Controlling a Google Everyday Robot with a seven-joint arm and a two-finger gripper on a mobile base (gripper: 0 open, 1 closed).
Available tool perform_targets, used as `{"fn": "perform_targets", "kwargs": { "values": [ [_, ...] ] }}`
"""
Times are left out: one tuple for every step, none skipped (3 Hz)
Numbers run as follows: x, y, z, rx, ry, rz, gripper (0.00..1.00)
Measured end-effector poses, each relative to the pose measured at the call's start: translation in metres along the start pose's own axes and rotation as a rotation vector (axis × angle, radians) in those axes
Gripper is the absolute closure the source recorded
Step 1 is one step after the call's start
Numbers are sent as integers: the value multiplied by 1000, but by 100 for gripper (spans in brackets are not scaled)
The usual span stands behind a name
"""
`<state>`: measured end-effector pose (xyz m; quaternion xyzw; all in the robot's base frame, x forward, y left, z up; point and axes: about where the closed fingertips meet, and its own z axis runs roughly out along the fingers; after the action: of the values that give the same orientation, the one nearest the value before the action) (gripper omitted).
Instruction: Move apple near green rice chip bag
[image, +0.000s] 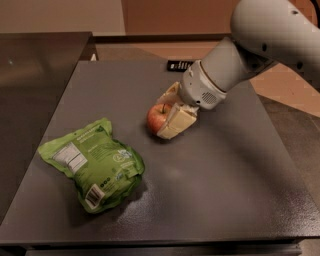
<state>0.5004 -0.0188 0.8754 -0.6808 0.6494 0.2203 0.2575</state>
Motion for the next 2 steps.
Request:
{"fn": "perform_targets", "kwargs": {
  "values": [
    [-8,11,11,-17,0,-53,100],
    [-12,18,20,-26,3,-89,81]
  ]
}}
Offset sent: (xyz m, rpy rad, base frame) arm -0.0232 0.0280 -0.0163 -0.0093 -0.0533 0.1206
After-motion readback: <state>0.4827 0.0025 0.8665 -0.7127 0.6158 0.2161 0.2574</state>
